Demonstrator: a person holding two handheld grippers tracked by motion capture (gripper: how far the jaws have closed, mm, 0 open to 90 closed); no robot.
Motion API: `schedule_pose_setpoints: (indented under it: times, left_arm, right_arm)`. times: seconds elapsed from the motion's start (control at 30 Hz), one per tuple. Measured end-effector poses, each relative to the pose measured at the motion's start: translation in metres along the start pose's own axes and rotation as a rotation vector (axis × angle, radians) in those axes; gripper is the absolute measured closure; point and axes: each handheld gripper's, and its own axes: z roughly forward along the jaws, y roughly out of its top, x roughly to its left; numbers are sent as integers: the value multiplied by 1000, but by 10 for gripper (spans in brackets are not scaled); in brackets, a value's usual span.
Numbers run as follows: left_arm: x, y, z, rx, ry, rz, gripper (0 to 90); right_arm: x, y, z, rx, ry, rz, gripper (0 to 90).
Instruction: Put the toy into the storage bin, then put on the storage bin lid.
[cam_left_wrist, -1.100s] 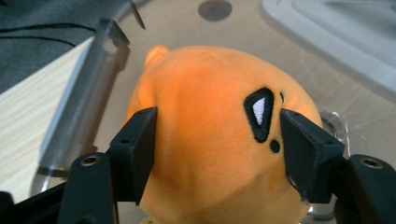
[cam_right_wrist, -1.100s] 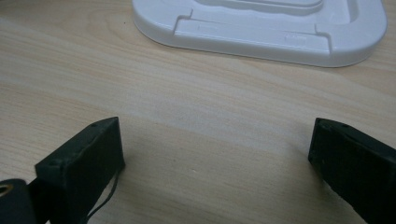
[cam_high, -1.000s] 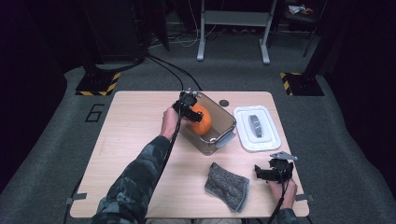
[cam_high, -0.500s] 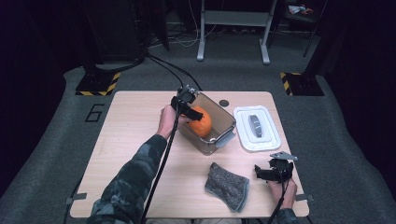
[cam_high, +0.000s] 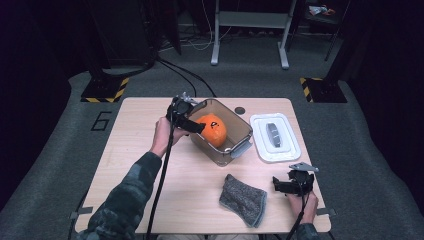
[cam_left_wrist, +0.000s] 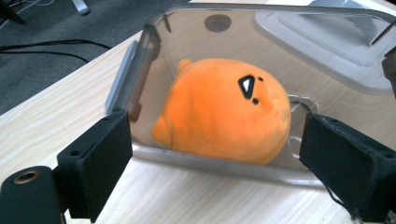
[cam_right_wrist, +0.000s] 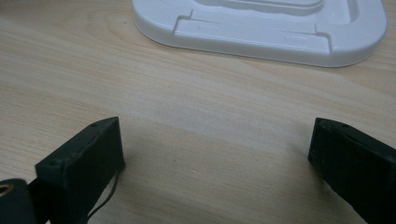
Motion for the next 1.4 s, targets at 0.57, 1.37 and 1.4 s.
schedule_pose_setpoints:
  times: [0.57, 1.37, 1.4]
  left_arm:
    - [19, -88, -15, 4, 89, -81, 18]
    - [23, -215, 30, 4, 110, -199, 0]
    - [23, -215, 29, 8, 105, -196, 0]
  right_arm:
    - [0, 0, 0, 0, 4, -2, 21]
    - [1, 1, 1, 4, 9, -8, 16]
    - [0, 2, 1, 6, 16, -9, 12]
